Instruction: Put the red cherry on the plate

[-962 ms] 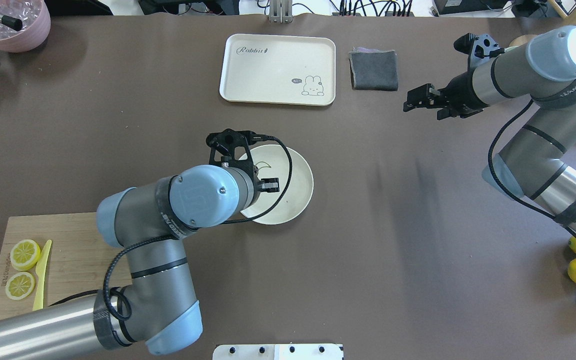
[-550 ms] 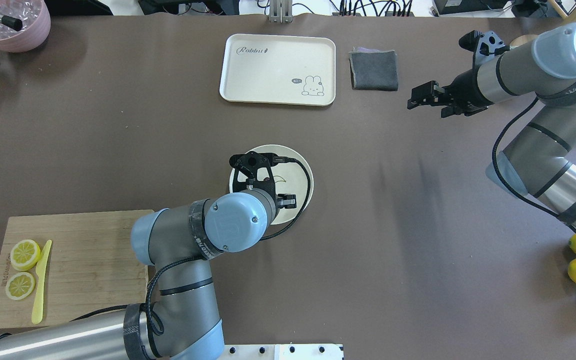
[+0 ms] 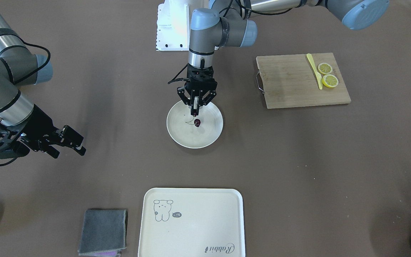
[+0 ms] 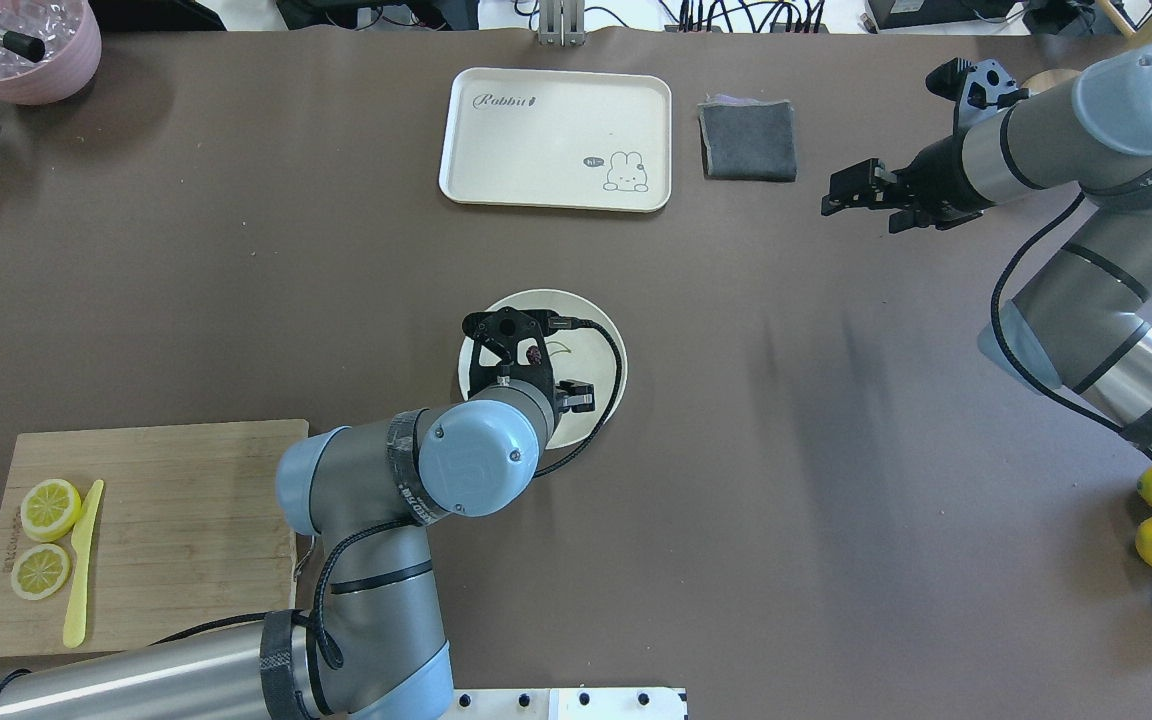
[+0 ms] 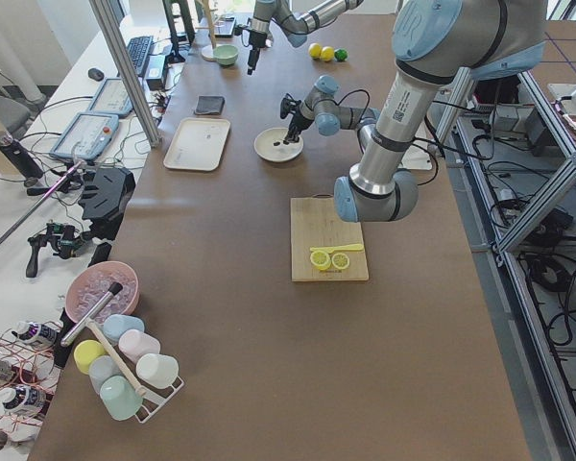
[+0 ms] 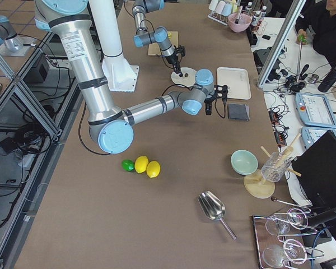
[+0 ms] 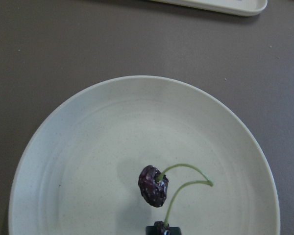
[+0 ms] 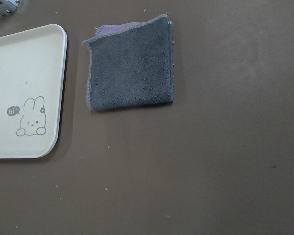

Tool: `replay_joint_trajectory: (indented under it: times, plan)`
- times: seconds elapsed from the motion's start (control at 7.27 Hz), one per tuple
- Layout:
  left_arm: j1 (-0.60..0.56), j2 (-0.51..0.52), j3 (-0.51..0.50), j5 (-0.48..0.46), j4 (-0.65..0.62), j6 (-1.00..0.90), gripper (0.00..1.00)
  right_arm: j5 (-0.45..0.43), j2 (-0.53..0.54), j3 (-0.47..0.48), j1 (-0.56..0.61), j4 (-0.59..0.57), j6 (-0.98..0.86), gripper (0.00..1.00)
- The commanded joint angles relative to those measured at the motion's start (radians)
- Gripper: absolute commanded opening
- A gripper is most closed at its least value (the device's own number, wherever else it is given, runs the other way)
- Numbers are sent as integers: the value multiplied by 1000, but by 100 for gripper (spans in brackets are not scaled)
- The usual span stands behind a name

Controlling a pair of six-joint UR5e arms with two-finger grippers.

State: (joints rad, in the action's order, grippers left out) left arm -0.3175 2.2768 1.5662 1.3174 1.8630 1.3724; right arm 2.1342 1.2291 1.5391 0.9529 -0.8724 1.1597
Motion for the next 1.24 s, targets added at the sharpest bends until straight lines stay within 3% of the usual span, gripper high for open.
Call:
replay_joint_trajectory:
  times: [0.0,0.28,0.41,0.55,0.69,0.96,1.1]
  plan:
    - [-15,-8,8,-43,-5,-18,98,9,-2,-1,18,-8,0,99]
    - [-157,-31,81,0,4,-244,98,84,1,-1,97,-84,-85,99]
    - [-270,-80,127,129,4,-283,98,108,4,10,163,-187,-213,99]
    - [-408,-135,155,260,8,-332,98,137,21,13,231,-291,-386,99]
    - [-495,-166,173,319,8,-425,98,135,39,12,286,-388,-549,99]
    - [-601,-239,164,327,5,-435,98,118,71,-8,422,-564,-917,99]
    - [-694,-284,161,367,-4,-528,98,121,94,-31,511,-639,-1124,99]
